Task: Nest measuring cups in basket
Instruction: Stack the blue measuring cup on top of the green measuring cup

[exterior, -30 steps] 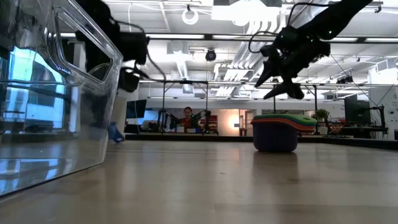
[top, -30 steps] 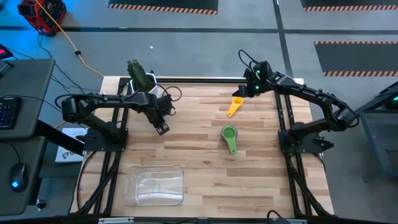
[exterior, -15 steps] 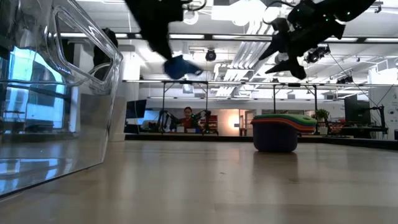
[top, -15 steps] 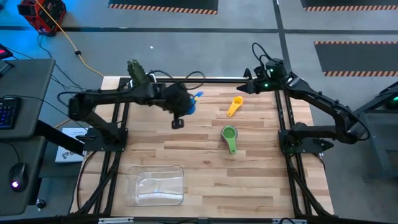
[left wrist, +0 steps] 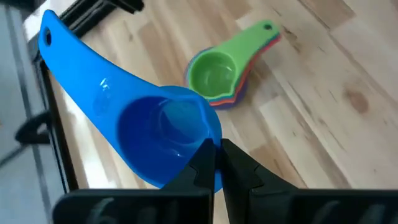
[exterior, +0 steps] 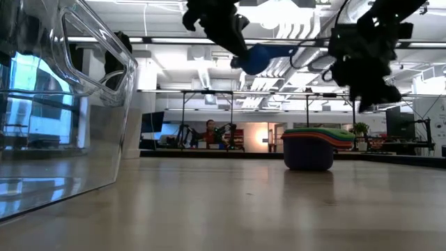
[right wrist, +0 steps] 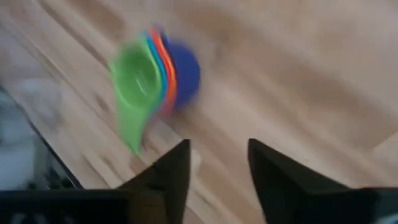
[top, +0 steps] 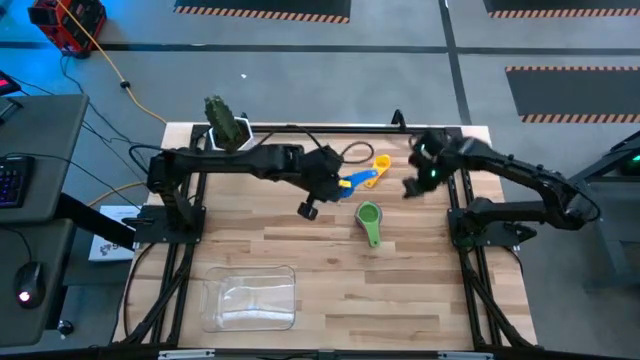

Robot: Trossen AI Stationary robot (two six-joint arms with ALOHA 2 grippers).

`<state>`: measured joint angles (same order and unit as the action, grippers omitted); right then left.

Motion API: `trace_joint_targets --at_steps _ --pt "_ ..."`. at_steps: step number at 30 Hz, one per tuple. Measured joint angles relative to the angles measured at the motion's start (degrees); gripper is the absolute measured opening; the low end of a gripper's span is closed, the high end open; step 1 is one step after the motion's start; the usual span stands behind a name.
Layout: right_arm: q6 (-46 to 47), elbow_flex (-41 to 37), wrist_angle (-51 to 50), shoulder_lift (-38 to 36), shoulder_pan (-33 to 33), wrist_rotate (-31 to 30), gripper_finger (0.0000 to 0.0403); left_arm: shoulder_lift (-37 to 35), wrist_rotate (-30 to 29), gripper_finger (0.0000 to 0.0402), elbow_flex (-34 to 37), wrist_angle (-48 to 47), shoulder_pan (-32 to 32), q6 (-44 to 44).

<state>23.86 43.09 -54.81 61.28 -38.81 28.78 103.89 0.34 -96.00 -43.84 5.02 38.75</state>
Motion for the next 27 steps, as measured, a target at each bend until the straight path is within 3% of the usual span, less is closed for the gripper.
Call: trace_joint_targets --at_steps 5,7,11,19,27 --pt "10.2 -10.46 10.63 -1.05 9.97 -1.67 0.0032 -0.15 0.04 0.0001 0.04 1.23 0.64 1.89" --pt "15.64 -14.09 19.0 -1.4 13.33 -3.34 0.0009 -0.63 0.5 0.0001 0.06 1.07 1.74 0.13" --pt "25.61 -18.9 33.28 -1.27 18.8 -6.5 0.0019 -0.82 1.51 0.0001 0.02 0.75 3.84 -2.3" --pt "34.55 -22.36 42.54 -0.63 25.73 -19.21 0.0003 -0.8 9.19 0.0001 0.04 0.77 6.32 -3.66" --pt "37.67 -22.39 50.17 5.56 29.08 -21.5 0.0001 -0.8 11.23 0.0001 0.04 0.0 8.19 -3.8"
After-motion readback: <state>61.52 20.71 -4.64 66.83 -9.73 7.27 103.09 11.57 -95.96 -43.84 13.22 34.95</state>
